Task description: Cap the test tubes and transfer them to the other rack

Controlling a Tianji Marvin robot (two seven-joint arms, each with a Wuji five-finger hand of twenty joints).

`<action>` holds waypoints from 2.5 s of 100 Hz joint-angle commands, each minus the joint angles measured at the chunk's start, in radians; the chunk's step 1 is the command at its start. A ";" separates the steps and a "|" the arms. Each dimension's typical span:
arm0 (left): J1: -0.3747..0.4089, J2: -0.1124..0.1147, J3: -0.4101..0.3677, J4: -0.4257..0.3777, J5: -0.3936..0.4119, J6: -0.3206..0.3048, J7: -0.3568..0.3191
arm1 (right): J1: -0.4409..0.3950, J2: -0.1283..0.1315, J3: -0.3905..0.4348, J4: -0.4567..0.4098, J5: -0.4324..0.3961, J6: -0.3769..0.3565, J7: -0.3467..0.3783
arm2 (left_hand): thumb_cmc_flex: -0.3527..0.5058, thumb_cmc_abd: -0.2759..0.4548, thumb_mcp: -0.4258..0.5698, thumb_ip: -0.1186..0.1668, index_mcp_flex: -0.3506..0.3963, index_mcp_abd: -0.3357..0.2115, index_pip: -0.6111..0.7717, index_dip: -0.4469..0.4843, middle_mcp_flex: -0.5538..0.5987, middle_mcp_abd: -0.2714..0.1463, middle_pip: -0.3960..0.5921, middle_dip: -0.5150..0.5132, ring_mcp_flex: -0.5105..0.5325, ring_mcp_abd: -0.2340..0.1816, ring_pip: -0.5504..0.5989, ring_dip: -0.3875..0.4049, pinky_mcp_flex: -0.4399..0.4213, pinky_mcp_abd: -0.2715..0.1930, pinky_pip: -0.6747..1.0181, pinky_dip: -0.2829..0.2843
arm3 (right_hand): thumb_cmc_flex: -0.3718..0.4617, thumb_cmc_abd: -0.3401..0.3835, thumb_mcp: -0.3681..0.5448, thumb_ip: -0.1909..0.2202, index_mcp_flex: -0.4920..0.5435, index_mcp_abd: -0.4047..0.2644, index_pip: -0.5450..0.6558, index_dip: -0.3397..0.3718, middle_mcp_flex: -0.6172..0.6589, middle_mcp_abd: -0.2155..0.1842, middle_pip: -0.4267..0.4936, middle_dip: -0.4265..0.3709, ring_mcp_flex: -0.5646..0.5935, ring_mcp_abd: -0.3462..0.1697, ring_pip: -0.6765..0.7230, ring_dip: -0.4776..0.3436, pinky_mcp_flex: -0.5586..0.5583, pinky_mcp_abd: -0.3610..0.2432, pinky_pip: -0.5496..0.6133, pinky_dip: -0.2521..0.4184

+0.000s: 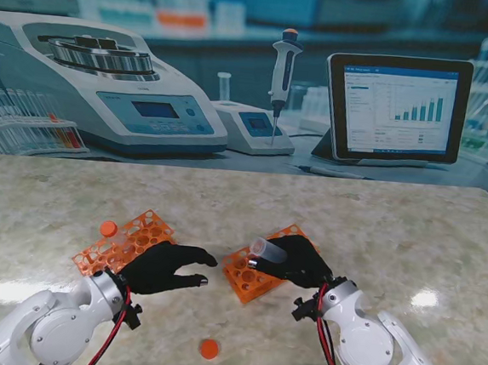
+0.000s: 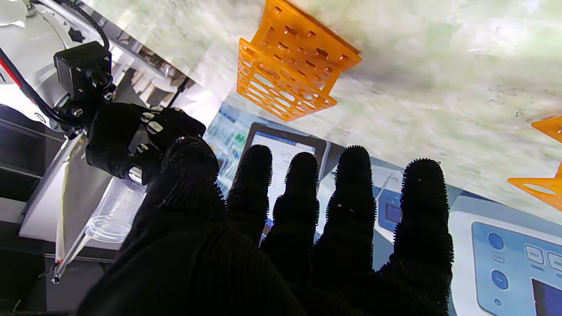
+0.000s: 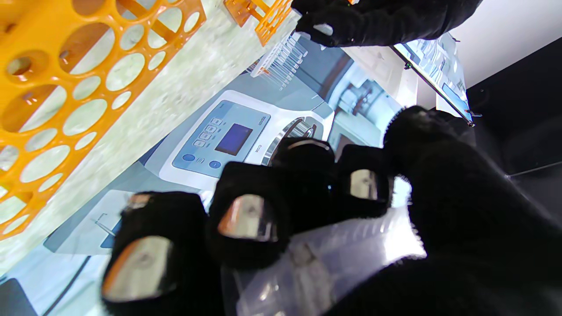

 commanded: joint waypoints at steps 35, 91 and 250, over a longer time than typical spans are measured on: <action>-0.011 0.010 0.062 0.028 0.019 -0.016 -0.017 | -0.023 -0.001 0.023 -0.014 -0.016 0.003 -0.011 | 0.082 -0.125 0.024 0.026 -0.036 0.003 0.049 0.045 -0.008 -0.043 0.024 0.038 0.020 -0.040 0.029 0.048 -0.002 -0.026 0.059 0.045 | 0.033 0.010 0.071 0.055 0.085 -0.042 0.099 0.056 0.077 -0.004 0.056 0.023 0.003 -0.052 0.137 0.059 0.032 -0.025 0.179 0.014; -0.047 0.022 0.160 0.091 0.028 -0.044 -0.039 | -0.039 0.001 0.044 -0.028 -0.030 -0.005 -0.012 | 0.003 -0.266 0.217 -0.017 -0.003 -0.015 -0.007 -0.035 -0.073 -0.024 -0.013 0.006 -0.008 -0.045 0.002 0.021 -0.036 -0.022 -0.018 0.000 | 0.037 0.010 0.061 0.053 0.078 -0.038 0.097 0.056 0.064 0.001 0.047 0.023 0.003 -0.042 0.127 0.054 0.031 -0.028 0.171 0.012; 0.028 0.051 0.171 0.078 0.256 -0.125 -0.026 | -0.192 0.008 0.118 -0.180 -0.144 -0.017 -0.056 | -0.091 -0.342 0.319 -0.044 0.015 -0.175 0.112 0.033 -0.106 -0.033 -0.017 0.042 -0.106 -0.046 -0.021 0.033 -0.162 -0.032 -0.175 0.017 | 0.046 0.015 0.031 0.045 0.065 -0.039 0.087 0.064 0.044 0.009 0.038 0.014 0.003 -0.027 0.114 0.046 0.030 -0.030 0.162 0.009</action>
